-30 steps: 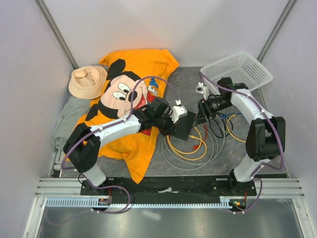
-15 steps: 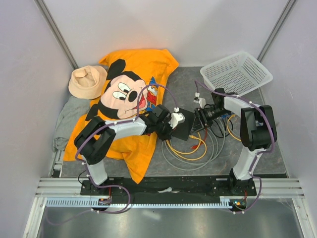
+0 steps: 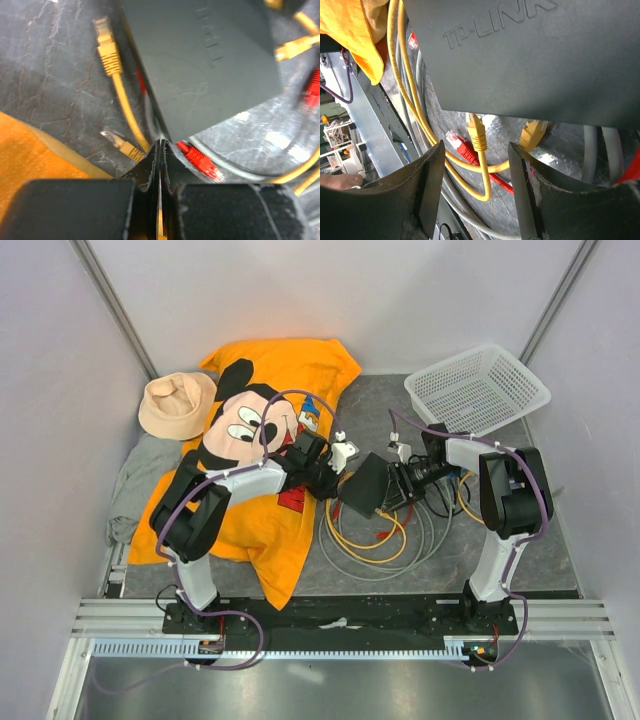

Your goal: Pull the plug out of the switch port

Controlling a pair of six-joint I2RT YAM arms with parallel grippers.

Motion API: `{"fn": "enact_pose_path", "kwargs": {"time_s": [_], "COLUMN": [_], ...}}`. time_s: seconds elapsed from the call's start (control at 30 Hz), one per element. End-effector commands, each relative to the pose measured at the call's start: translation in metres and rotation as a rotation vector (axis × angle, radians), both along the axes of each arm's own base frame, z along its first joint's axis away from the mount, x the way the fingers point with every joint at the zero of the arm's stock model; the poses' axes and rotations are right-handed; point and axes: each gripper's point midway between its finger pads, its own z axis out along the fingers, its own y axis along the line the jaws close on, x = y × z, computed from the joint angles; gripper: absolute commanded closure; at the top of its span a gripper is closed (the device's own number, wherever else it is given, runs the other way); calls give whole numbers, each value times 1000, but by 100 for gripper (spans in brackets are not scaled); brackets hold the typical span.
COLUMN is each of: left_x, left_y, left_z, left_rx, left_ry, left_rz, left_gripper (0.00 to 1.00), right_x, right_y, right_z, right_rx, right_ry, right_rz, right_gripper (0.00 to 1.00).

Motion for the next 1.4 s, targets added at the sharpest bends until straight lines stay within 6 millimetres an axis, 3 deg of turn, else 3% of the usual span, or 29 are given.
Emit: {"fn": "enact_pose_path", "kwargs": {"time_s": [0.0, 0.13, 0.27, 0.5, 0.73, 1.37], "left_x": [-16, -20, -14, -3, -1, -4], "left_y": [-19, -27, -32, -34, -20, -26], "left_z": [40, 52, 49, 24, -5, -11], "left_rx": [-128, -176, -177, -134, -41, -29], "left_ry": [4, 46, 57, 100, 93, 94], "left_rz": [-122, -107, -95, -31, -7, -15], "left_gripper": [98, 98, 98, 98, 98, 98], "right_x": [6, 5, 5, 1, 6, 7], "right_y": [9, 11, 13, 8, 5, 3], "right_z": [4, 1, 0, -15, -29, -39], "right_rx": [43, 46, 50, -8, -39, -75], "right_ry": [-13, -7, -2, 25, 48, 60], "right_rz": [0, 3, 4, -5, -6, -22], "right_gripper": [40, 42, 44, 47, 49, 62]}}
